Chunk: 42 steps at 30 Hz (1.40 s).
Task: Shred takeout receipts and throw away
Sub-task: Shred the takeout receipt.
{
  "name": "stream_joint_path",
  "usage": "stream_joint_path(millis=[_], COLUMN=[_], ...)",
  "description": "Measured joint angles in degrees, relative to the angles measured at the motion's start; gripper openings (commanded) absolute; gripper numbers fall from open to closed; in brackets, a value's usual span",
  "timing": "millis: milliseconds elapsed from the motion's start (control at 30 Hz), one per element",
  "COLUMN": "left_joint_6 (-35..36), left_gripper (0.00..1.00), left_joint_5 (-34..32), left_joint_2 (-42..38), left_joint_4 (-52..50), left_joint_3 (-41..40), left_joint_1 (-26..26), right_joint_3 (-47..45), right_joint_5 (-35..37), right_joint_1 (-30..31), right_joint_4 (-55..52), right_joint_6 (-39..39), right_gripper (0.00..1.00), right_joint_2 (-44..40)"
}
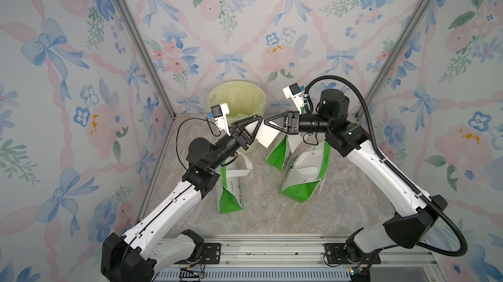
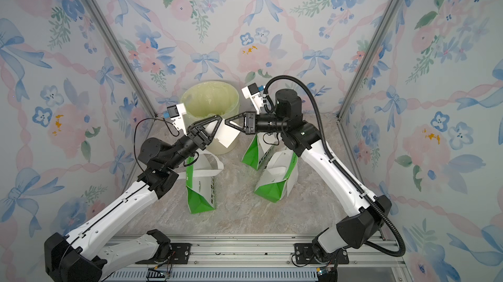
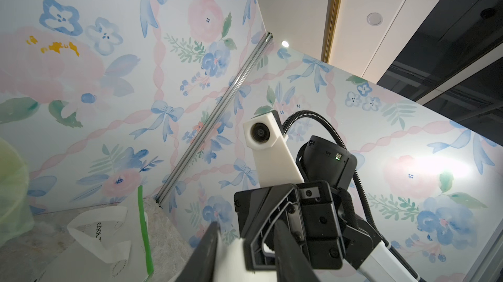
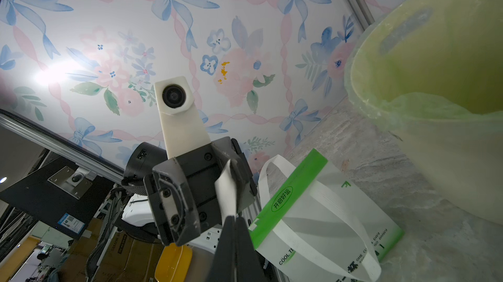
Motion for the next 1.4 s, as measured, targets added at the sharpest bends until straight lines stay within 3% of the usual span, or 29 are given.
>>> stream_joint_path(millis=[267,500,667,833,1000,1200,1400], left_joint_6=[-1.22,-2.84,-6.86,-8.90,-9.66,-10.14,-6.58], left_gripper=[0.00,0.00,0.00,0.00,0.00,0.00,0.00], left_joint_5=[2.69,2.73,0.22,-4.11,-9.25,-12.39,-14.14], left_joint_2=[0.98,0.96,0.96,1.20,1.97,4.59,6.97], left_joint_4=[-1.64,-2.21,-5.49,-15.67,-22.69,-27.80,-30.47], left_joint_3=[1.09,2.03,2.78,6.01,7.15,7.50,12.98], left_joint_1=[0.28,0.26,0.22,0.17,0.28,0.44,1.44], right_joint_3=[1.73,6.64,11.21,11.65,10.51,9.38,2.25], right_joint_5=[-0.37,1.73,9.68,20.02,23.15,18.12,15.43], right_joint_1=[-0.13,0.11,2.56,6.05,8.94,9.29,5.79], right_joint_4=[-3.78,-10.23,-16.83,-18.16,-15.56,-10.58,0.26], right_joint_6=[-3.43,-10.93,-22.36,-35.34,-42.88,-42.49,-34.42], right_gripper=[0.00,0.00,0.00,0.00,0.00,0.00,0.00], right_joint_2=[0.02,1.16,2.34,2.34,1.46,-1.31,-8.15])
